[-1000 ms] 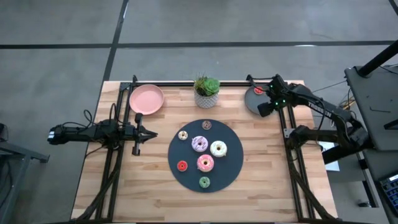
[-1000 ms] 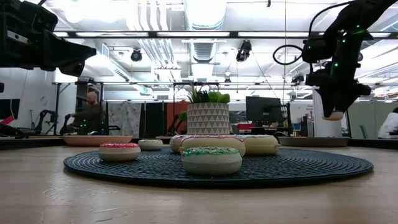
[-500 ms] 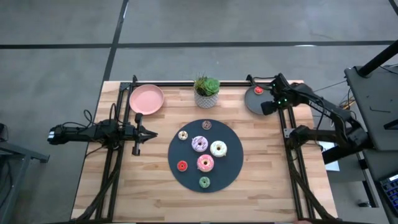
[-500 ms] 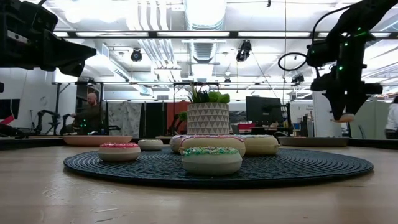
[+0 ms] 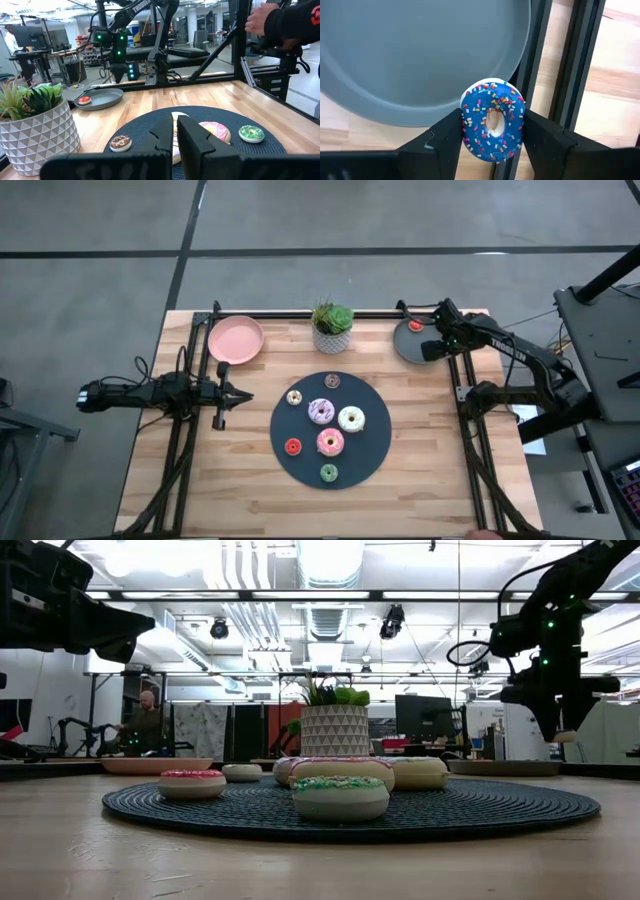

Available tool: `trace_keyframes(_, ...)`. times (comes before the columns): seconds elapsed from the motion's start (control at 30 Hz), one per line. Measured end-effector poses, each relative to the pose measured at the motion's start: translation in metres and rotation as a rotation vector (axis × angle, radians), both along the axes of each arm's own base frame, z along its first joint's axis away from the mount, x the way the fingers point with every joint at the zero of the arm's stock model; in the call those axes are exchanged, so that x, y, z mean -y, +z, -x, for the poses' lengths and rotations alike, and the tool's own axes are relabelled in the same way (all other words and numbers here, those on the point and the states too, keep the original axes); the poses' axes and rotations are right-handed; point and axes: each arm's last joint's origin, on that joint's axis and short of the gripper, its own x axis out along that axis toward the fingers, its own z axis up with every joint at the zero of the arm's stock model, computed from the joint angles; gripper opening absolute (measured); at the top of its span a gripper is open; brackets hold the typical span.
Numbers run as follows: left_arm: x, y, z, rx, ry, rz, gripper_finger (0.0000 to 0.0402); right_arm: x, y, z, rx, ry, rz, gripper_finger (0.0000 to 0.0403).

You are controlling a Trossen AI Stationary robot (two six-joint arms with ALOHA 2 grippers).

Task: Pick & Place donuts
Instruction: Put the small blue donut on the gray plate

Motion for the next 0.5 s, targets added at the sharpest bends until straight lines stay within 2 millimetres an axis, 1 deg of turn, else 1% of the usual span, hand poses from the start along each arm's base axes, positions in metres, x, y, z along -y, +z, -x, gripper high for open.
trace_keyframes(0.13, 0.000, 0.000, 0.000, 0.000, 0.000, 0.000, 0.0000, 0.002, -0.003, -0.001, 0.000, 0.001, -0.005, 0.0183)
trace_keyframes(0.5, 0.000, 0.000, 0.000, 0.000, 0.000, 0.000, 0.0000, 0.005, -0.021, -0.003, 0.033, -0.001, 0.036, 0.0183)
